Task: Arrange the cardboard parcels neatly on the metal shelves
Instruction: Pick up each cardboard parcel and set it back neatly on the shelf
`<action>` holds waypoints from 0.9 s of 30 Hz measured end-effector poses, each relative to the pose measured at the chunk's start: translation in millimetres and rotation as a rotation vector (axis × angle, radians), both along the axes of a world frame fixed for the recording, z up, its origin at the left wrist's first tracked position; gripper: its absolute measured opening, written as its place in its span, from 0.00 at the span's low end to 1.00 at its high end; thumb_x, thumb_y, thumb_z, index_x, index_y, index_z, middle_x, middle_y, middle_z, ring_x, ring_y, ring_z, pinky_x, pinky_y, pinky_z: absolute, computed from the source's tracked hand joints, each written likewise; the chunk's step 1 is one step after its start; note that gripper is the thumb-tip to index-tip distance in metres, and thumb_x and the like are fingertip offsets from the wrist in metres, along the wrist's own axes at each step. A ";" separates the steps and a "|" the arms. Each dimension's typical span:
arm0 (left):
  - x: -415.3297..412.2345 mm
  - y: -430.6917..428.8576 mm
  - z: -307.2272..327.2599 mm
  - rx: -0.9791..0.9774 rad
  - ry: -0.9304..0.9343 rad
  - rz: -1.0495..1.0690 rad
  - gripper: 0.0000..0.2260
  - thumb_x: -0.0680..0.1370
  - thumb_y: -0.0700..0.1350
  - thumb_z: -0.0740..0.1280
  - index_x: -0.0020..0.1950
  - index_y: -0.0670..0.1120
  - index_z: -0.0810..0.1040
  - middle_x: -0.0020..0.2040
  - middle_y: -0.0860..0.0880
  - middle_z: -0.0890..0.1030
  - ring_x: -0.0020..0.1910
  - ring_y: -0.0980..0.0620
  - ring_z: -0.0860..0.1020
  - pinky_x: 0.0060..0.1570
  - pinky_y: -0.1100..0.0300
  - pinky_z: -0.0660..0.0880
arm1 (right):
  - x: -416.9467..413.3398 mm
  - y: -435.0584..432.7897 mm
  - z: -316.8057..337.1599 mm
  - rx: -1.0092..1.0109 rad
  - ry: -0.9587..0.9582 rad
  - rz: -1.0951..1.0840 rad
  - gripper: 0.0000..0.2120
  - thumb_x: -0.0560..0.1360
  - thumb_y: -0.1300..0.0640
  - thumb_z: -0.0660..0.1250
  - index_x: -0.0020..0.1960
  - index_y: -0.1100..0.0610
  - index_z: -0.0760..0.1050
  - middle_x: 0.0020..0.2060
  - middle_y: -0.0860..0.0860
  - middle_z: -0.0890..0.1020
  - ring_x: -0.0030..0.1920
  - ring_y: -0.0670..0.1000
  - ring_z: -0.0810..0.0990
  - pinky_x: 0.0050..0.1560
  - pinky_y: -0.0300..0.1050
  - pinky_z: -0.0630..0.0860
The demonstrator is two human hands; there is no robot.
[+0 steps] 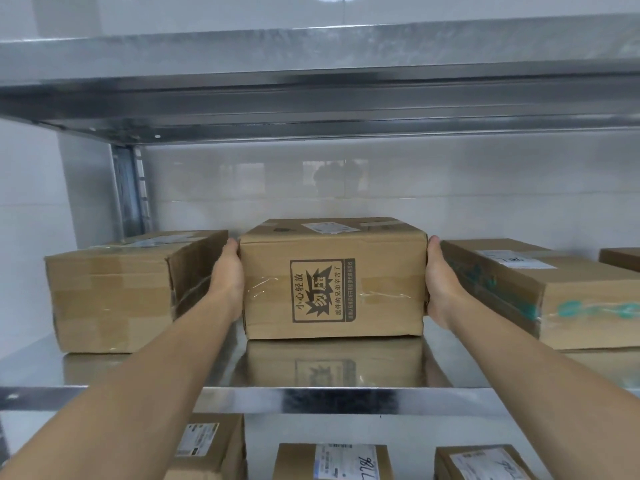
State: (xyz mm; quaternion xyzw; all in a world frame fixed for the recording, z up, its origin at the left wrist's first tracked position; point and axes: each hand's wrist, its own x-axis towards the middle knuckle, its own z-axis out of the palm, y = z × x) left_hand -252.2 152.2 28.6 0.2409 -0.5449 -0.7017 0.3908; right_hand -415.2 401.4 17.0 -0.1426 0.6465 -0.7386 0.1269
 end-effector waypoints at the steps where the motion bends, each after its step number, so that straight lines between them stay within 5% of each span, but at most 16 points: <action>1: 2.2 -1.8 6.8 -0.033 0.010 0.025 0.20 0.83 0.62 0.56 0.60 0.51 0.80 0.54 0.46 0.84 0.55 0.44 0.82 0.63 0.45 0.76 | -0.4 1.9 1.9 0.014 0.019 -0.018 0.36 0.79 0.26 0.46 0.69 0.48 0.76 0.61 0.52 0.83 0.62 0.54 0.80 0.71 0.59 0.72; 3: 5.4 -2.8 25.5 -0.168 0.032 0.118 0.15 0.83 0.57 0.57 0.58 0.52 0.80 0.55 0.48 0.83 0.57 0.46 0.79 0.65 0.47 0.74 | -2.4 7.7 9.4 0.043 0.067 -0.072 0.35 0.81 0.28 0.46 0.75 0.48 0.71 0.70 0.51 0.77 0.70 0.54 0.74 0.76 0.60 0.65; 6: 6.5 6.1 59.2 -0.455 0.086 0.240 0.15 0.84 0.50 0.57 0.67 0.51 0.77 0.63 0.53 0.77 0.61 0.52 0.73 0.66 0.55 0.67 | -6.9 21.0 26.3 0.062 0.151 -0.110 0.33 0.82 0.31 0.46 0.80 0.47 0.64 0.78 0.49 0.68 0.79 0.54 0.64 0.80 0.62 0.55; 10: -5.7 43.6 95.7 -0.709 0.136 0.218 0.15 0.84 0.46 0.57 0.69 0.51 0.77 0.62 0.55 0.77 0.62 0.56 0.71 0.64 0.62 0.65 | -12.8 44.5 48.0 0.098 0.272 -0.170 0.30 0.84 0.36 0.50 0.78 0.51 0.68 0.75 0.50 0.72 0.77 0.54 0.67 0.79 0.60 0.59; 20: -107.3 191.5 92.6 -0.805 0.135 -0.223 0.17 0.83 0.49 0.60 0.71 0.50 0.76 0.69 0.51 0.77 0.70 0.51 0.73 0.73 0.48 0.68 | -48.4 149.0 73.7 0.219 0.406 -0.355 0.25 0.84 0.43 0.57 0.76 0.56 0.70 0.74 0.52 0.73 0.73 0.56 0.70 0.75 0.56 0.66; 25: -155.0 262.6 76.3 -0.680 0.062 -0.360 0.26 0.76 0.57 0.63 0.73 0.49 0.74 0.71 0.50 0.76 0.70 0.48 0.73 0.73 0.47 0.68 | -84.0 214.4 74.5 0.292 0.430 -0.407 0.23 0.85 0.46 0.59 0.75 0.58 0.70 0.74 0.53 0.73 0.70 0.55 0.71 0.63 0.46 0.69; 27: -179.8 282.4 65.6 -0.632 -0.015 -0.377 0.26 0.80 0.57 0.62 0.75 0.47 0.71 0.74 0.48 0.73 0.72 0.46 0.71 0.74 0.48 0.66 | -105.4 240.9 71.8 0.316 0.413 -0.408 0.24 0.85 0.47 0.59 0.76 0.59 0.69 0.75 0.53 0.72 0.71 0.55 0.71 0.63 0.46 0.69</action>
